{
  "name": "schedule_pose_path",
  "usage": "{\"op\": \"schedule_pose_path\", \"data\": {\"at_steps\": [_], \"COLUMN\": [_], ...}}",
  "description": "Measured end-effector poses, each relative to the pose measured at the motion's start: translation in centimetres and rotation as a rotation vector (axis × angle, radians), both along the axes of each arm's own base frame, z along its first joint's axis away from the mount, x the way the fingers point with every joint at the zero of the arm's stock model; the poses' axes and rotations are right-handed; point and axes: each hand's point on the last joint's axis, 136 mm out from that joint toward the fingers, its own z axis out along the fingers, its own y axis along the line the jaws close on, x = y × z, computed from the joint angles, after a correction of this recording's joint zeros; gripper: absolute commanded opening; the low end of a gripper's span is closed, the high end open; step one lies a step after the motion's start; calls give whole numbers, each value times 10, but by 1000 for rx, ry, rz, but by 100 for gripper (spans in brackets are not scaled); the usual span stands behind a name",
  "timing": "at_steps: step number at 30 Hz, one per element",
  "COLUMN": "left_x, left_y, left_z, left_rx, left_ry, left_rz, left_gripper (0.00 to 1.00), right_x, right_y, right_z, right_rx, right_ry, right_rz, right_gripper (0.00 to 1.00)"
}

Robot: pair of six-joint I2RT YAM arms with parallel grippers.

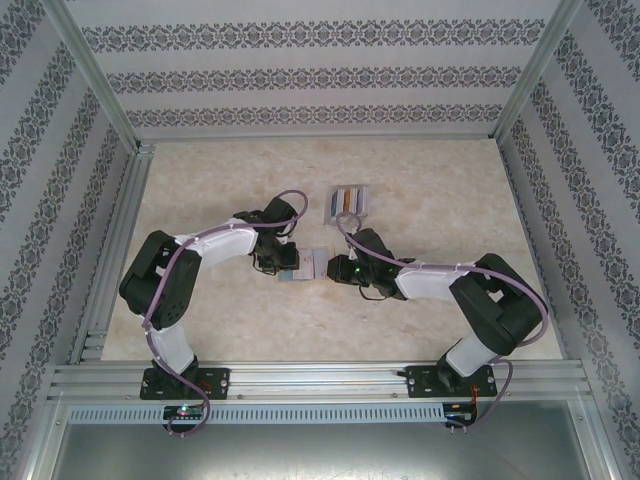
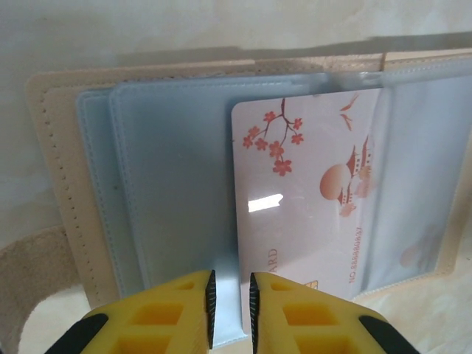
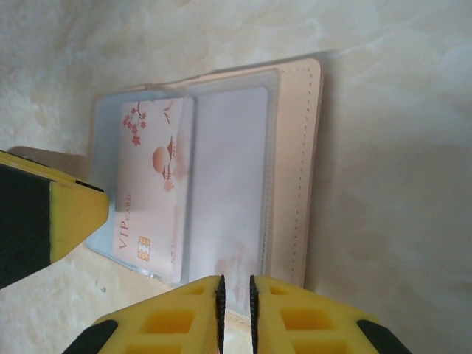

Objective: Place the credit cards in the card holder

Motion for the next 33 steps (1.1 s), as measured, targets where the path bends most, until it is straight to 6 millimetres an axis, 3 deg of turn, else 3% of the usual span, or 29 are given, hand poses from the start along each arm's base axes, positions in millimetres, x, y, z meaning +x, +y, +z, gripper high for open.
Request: {"op": "schedule_pose_path", "data": {"at_steps": [13, 33], "left_x": [3, 4], "left_y": [-7, -25], "left_z": [-5, -1], "left_rx": [-25, -108], "left_ry": [9, 14], "left_rz": [-8, -21], "left_gripper": [21, 21], "right_x": [3, 1], "right_y": [1, 3], "right_z": [-16, -15], "right_rx": [-14, -4], "right_ry": [42, 48], "right_rz": [9, 20], "right_gripper": [21, 21]}}
